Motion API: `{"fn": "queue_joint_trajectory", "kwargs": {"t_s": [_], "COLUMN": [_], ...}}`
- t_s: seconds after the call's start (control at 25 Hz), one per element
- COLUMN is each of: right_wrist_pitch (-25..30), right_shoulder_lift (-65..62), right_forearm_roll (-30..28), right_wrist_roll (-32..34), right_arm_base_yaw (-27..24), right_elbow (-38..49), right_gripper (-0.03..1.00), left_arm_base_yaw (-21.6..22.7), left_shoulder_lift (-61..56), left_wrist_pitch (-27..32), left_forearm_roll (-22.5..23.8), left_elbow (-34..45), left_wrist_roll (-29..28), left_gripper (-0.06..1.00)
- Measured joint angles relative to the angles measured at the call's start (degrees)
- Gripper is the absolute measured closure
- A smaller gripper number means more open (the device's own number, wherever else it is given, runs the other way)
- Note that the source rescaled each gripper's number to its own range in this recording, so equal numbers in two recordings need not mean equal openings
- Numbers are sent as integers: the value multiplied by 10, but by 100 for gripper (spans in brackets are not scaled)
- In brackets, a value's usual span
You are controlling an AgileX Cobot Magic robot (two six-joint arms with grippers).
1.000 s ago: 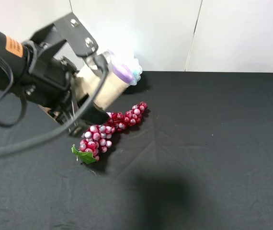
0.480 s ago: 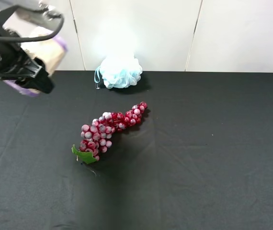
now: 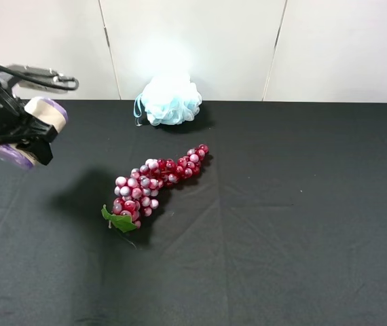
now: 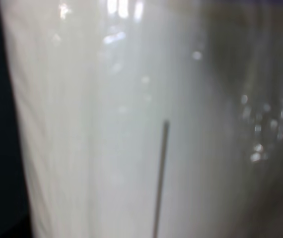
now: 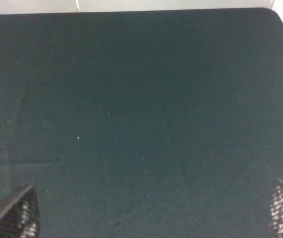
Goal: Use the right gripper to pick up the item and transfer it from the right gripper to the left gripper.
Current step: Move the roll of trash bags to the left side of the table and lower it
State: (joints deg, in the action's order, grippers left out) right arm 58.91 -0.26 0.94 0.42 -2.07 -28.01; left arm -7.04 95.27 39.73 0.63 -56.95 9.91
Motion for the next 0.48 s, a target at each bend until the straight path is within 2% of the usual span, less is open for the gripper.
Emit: {"fn": "queue_joint_trajectory", "kwargs": {"t_s": [0.24,0.48], "right_wrist_pitch": [0,0], "right_shoulder_lift": [0,0], "right_forearm_roll": [0,0], "right_wrist_roll": [0,0], "right_arm_base_yaw": [0,0], "right_elbow": [0,0], "right_gripper": [-3,-3], "left_arm_base_yaw": [2,2], "left_shoulder_lift": [63,106], "left_wrist_pitch": [-42,-46], "left_forearm_roll": [0,0], "left_elbow": [0,0], "left_wrist_roll": [0,0], "left_gripper": [94,94]}}
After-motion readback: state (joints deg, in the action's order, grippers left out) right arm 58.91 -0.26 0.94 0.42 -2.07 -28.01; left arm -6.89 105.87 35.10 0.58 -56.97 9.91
